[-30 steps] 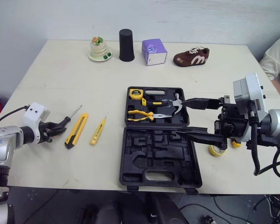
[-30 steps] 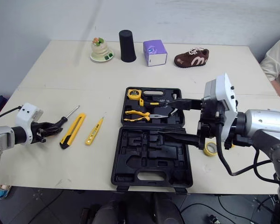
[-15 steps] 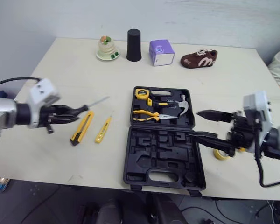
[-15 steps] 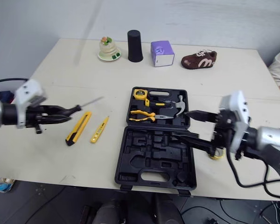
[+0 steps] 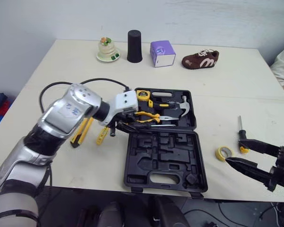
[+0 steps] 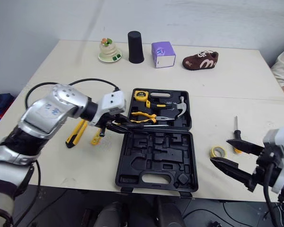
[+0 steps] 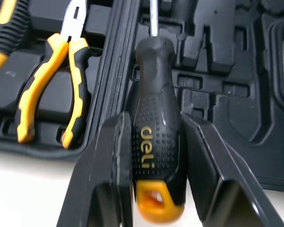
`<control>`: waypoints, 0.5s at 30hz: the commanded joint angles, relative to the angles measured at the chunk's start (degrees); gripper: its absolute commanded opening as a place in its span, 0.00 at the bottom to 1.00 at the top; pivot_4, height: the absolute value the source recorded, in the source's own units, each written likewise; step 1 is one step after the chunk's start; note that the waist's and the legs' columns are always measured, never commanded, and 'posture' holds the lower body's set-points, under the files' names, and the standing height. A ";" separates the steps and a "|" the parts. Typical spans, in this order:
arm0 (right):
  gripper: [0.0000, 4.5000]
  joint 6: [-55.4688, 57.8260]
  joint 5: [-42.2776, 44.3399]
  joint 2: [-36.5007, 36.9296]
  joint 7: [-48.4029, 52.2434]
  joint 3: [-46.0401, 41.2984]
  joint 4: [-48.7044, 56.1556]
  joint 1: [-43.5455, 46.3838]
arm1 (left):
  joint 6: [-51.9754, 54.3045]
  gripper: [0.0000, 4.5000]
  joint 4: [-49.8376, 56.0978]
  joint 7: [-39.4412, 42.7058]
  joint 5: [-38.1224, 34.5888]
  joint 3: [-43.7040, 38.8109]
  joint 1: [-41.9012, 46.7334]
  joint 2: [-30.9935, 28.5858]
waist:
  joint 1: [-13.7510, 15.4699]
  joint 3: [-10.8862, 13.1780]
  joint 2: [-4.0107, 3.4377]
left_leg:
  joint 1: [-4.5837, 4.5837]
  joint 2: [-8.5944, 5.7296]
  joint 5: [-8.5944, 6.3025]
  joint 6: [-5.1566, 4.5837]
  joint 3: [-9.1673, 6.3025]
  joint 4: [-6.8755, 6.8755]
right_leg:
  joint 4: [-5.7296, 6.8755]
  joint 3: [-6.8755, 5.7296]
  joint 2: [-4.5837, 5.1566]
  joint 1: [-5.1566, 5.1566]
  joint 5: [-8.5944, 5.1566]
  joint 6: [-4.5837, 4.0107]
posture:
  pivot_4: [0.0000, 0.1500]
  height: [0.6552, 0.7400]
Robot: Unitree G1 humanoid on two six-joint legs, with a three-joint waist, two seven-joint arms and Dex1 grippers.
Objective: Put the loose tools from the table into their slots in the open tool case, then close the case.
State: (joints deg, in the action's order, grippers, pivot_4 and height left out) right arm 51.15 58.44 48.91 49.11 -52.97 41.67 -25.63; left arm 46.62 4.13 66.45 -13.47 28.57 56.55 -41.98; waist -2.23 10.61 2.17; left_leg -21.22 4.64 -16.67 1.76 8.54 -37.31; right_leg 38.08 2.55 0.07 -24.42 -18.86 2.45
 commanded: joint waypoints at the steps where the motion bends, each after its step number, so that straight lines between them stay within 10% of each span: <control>1: 1.00 -2.02 0.04 -1.23 -1.04 -2.58 2.41 -1.41 | -2.67 0.24 -2.88 2.12 2.38 1.69 3.23 2.25 | 0.00 0.00 0.00 | 0.00 0.00 0.00 0.00 0.00 0.00 | 0.00 0.00 0.00 0.00 0.00 0.00 | 1.00 0.93; 15: 1.00 -5.90 0.76 -4.30 -3.42 -2.19 5.59 -5.83 | -10.01 0.24 -14.85 4.02 12.87 7.83 5.16 11.25 | 0.51 0.00 -0.01 | -0.02 -0.03 -0.01 -0.07 0.00 -0.02 | 0.00 0.01 0.05 0.00 -0.01 0.01 | 1.00 0.93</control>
State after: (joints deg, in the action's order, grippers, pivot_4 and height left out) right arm 46.51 58.17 44.88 45.83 -53.67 45.84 -30.92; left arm 37.22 -10.98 70.72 -1.79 36.95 60.25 -31.56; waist -1.72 10.61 2.16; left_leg -21.25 4.60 -16.69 1.67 8.53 -37.35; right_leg 38.07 2.56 0.14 -24.41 -18.87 2.47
